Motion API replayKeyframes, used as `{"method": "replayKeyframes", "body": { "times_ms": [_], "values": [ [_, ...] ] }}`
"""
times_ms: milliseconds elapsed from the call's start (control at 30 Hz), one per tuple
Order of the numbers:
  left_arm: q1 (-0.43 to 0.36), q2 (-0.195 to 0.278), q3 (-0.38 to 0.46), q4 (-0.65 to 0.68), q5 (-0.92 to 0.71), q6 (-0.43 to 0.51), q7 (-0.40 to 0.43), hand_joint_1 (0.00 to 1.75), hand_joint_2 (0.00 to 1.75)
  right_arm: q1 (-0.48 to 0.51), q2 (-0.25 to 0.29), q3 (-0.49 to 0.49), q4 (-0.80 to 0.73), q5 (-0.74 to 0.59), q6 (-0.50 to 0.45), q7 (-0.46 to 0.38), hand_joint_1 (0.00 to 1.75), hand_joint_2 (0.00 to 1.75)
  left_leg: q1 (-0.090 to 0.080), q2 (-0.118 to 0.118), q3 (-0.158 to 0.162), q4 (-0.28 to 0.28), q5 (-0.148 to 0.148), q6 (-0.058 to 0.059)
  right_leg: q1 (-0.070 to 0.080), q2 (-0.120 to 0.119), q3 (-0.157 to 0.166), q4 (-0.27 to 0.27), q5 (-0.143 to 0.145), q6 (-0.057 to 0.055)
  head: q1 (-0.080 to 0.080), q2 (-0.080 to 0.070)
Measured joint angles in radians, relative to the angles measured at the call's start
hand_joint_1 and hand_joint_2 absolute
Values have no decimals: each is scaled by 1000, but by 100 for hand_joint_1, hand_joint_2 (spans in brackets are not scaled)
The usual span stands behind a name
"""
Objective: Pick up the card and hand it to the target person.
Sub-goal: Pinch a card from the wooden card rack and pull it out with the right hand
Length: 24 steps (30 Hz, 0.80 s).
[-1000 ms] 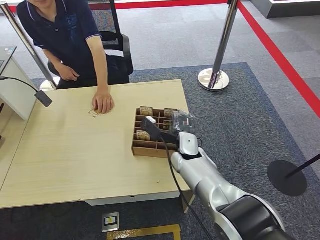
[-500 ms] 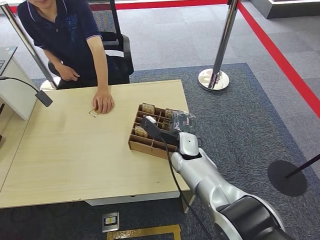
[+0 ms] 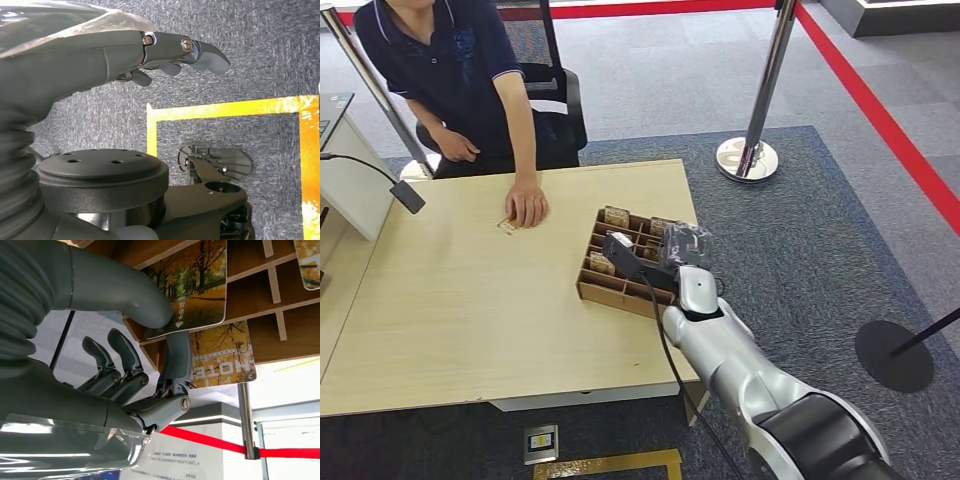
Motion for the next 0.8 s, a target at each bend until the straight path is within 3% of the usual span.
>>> {"method": "replayKeyframes", "body": {
  "times_ms": [800],
  "values": [
    [0, 0, -1, 0, -15, 5, -18, 0, 175, 76, -17, -5, -300, -99, -29, -115, 160, 175, 0, 0, -1, 0, 0, 0, 0, 0, -1, 0, 0, 0, 0, 0]
  ]
}}
